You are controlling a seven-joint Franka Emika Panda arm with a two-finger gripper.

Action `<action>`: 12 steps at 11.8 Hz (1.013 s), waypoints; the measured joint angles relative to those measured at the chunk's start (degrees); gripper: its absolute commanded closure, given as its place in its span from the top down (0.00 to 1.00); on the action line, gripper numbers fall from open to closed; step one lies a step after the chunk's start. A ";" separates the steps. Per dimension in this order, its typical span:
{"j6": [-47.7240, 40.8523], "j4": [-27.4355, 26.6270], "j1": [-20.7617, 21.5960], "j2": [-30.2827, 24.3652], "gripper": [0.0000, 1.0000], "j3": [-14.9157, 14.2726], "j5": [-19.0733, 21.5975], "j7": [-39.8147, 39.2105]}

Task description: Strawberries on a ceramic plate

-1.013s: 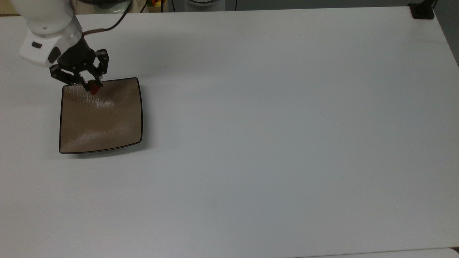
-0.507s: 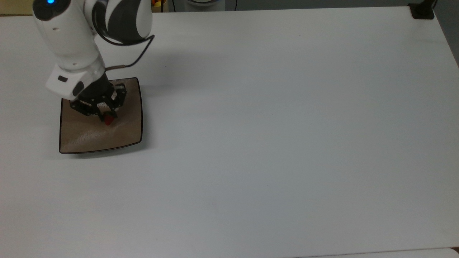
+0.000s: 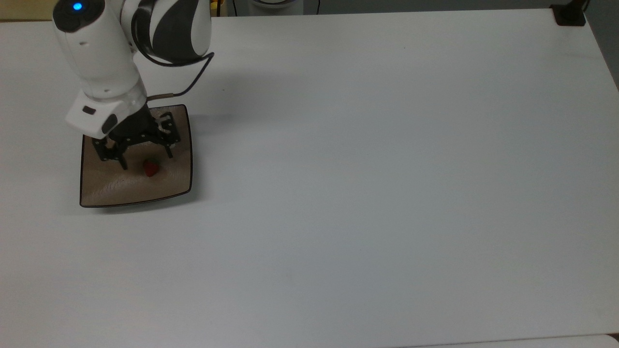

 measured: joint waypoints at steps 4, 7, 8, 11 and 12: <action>-13.33 1.42 0.16 -9.81 1.00 -1.10 0.00 2.97; -28.26 2.48 2.80 -18.78 1.00 -3.24 0.00 6.08; -32.09 2.56 3.77 -21.24 1.00 -3.51 0.00 7.69; -37.30 2.58 6.71 -25.48 1.00 -3.63 0.03 14.09; -38.57 2.56 7.85 -26.31 1.00 -3.62 0.04 16.16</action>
